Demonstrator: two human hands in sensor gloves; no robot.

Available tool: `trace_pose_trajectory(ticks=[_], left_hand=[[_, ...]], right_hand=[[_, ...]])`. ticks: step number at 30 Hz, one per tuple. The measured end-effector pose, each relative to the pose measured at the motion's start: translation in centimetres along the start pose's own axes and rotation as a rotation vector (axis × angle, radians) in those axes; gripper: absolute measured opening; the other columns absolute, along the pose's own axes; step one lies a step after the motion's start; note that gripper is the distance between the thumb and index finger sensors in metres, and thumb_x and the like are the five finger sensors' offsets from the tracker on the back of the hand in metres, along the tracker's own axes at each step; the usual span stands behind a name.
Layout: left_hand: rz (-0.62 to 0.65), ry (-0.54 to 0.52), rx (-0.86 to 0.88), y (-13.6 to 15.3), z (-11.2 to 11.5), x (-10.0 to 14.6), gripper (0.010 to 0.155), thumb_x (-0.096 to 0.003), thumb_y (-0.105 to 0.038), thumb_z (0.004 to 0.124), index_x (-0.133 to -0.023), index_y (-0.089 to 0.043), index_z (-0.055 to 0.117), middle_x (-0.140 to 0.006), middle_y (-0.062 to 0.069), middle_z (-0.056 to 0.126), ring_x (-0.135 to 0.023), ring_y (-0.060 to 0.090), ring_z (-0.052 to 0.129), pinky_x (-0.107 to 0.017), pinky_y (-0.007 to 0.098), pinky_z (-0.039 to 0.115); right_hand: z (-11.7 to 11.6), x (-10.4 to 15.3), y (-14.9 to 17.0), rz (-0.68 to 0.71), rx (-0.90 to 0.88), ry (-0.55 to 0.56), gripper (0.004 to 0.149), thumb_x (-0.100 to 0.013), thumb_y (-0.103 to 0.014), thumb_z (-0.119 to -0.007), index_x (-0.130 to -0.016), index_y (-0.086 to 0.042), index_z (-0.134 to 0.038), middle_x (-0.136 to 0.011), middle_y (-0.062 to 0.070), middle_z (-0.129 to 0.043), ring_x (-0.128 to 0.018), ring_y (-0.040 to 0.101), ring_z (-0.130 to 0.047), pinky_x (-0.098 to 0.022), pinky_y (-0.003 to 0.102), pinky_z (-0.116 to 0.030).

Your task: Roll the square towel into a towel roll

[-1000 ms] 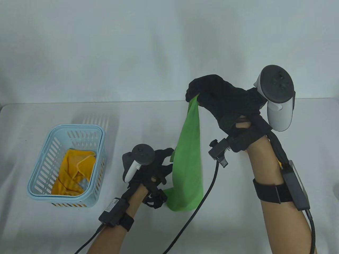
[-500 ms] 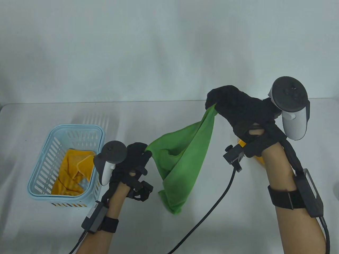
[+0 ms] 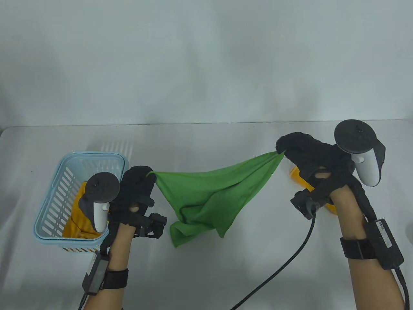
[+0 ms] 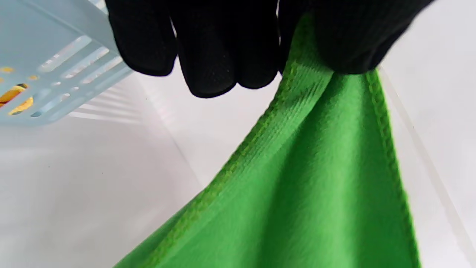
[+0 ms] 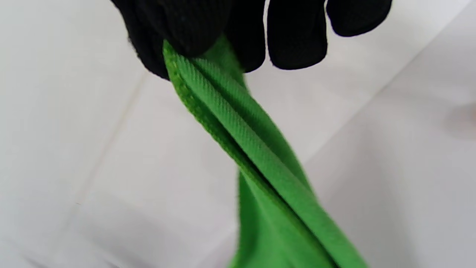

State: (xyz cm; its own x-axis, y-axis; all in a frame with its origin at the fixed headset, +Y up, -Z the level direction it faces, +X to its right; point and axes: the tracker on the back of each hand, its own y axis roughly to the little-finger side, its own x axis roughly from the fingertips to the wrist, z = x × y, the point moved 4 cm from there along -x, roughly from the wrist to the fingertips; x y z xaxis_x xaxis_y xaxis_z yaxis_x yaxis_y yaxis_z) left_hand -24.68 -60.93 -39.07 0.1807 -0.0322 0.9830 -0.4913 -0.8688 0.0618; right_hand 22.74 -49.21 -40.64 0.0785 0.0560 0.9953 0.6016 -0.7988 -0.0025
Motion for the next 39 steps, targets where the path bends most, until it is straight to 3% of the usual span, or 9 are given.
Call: trace_pose_trajectory(ticks=[5, 11, 19, 22, 24, 27, 31, 35, 39], left_hand=[[-0.011, -0.035, 0.031, 0.3, -1.4, -0.1, 0.042, -0.0421, -0.043, 0.078, -0.082, -0.03, 0.078, -0.1, 0.0, 0.073, -0.09, 0.03, 0.084, -0.068, 0.053, 0.07], [-0.022, -0.054, 0.056, 0.8, -2.5, -0.1, 0.042, -0.0422, -0.042, 0.078, -0.082, -0.03, 0.078, -0.1, 0.0, 0.073, -0.089, 0.03, 0.084, -0.067, 0.053, 0.07], [-0.025, -0.037, 0.049, 0.8, -2.0, -0.2, 0.042, -0.0422, -0.042, 0.078, -0.082, -0.029, 0.078, -0.1, 0.001, 0.073, -0.089, 0.031, 0.084, -0.068, 0.054, 0.07], [-0.019, -0.034, 0.048, 0.7, -2.0, -0.1, 0.042, -0.0422, -0.042, 0.078, -0.082, -0.029, 0.078, -0.1, 0.001, 0.073, -0.089, 0.031, 0.084, -0.067, 0.054, 0.07], [-0.016, -0.034, 0.047, 0.7, -2.0, -0.2, 0.042, -0.0422, -0.042, 0.078, -0.082, -0.029, 0.078, -0.1, 0.001, 0.073, -0.089, 0.03, 0.085, -0.067, 0.054, 0.07], [-0.013, -0.037, 0.042, 0.7, -2.1, -0.2, 0.042, -0.0422, -0.042, 0.078, -0.082, -0.029, 0.078, -0.1, 0.001, 0.073, -0.089, 0.031, 0.084, -0.068, 0.054, 0.07], [-0.007, -0.023, 0.038, 0.5, -2.1, -0.3, 0.041, -0.0422, -0.041, 0.079, -0.082, -0.029, 0.079, -0.1, 0.001, 0.073, -0.089, 0.031, 0.084, -0.067, 0.054, 0.069], [0.026, -0.014, -0.029, -0.7, -2.5, -0.2, 0.041, -0.0418, -0.04, 0.08, -0.082, -0.029, 0.08, -0.099, 0.002, 0.075, -0.088, 0.032, 0.086, -0.067, 0.055, 0.07], [0.057, 0.01, -0.127, -2.6, -3.6, -0.3, 0.041, -0.0412, -0.039, 0.081, -0.081, -0.029, 0.082, -0.098, 0.001, 0.078, -0.087, 0.031, 0.088, -0.067, 0.055, 0.07]], right_hand=[[-1.0, -0.5, 2.6, -0.115, 0.153, -0.037, 0.033, -0.041, -0.028, -0.077, -0.068, -0.045, -0.086, -0.094, 0.001, -0.081, -0.08, 0.034, -0.084, -0.063, 0.059, -0.065], [-2.6, -1.2, 4.9, -0.192, 0.256, -0.142, 0.033, -0.04, -0.028, -0.079, -0.069, -0.043, -0.087, -0.069, -0.002, -0.099, -0.06, 0.027, -0.098, -0.057, 0.056, -0.073], [-4.9, -1.6, 8.1, -0.243, 0.065, -0.242, 0.042, -0.04, -0.021, -0.079, -0.081, -0.026, -0.083, -0.081, 0.001, -0.093, -0.072, 0.031, -0.092, -0.06, 0.056, -0.07], [-6.0, -1.5, 9.5, -0.27, -0.061, -0.297, 0.049, -0.04, -0.034, -0.08, -0.087, -0.021, -0.077, -0.088, 0.006, -0.086, -0.079, 0.036, -0.085, -0.062, 0.058, -0.067], [-6.2, -1.5, 10.1, -0.284, -0.066, -0.201, 0.048, -0.038, -0.041, -0.081, -0.083, -0.024, -0.081, -0.084, 0.003, -0.088, -0.076, 0.034, -0.087, -0.06, 0.057, -0.069], [-6.0, -1.6, 10.5, -0.289, 0.059, -0.049, 0.037, -0.036, -0.033, -0.086, -0.073, -0.034, -0.084, -0.073, -0.002, -0.093, -0.067, 0.028, -0.093, -0.057, 0.054, -0.073], [-5.4, -1.2, 10.3, -0.269, 0.092, 0.059, 0.049, -0.035, -0.025, -0.088, -0.079, -0.043, -0.078, -0.071, -0.004, -0.093, -0.067, 0.027, -0.093, -0.057, 0.054, -0.073], [-3.4, -0.5, 9.1, -0.24, 0.107, 0.168, 0.058, -0.034, -0.024, -0.088, -0.087, -0.039, -0.072, -0.07, -0.004, -0.093, -0.067, 0.028, -0.092, -0.058, 0.054, -0.072], [-1.1, 0.5, 7.8, -0.225, 0.187, 0.262, 0.048, -0.034, -0.025, -0.088, -0.08, -0.035, -0.082, -0.071, -0.004, -0.093, -0.067, 0.027, -0.093, -0.058, 0.054, -0.072]])
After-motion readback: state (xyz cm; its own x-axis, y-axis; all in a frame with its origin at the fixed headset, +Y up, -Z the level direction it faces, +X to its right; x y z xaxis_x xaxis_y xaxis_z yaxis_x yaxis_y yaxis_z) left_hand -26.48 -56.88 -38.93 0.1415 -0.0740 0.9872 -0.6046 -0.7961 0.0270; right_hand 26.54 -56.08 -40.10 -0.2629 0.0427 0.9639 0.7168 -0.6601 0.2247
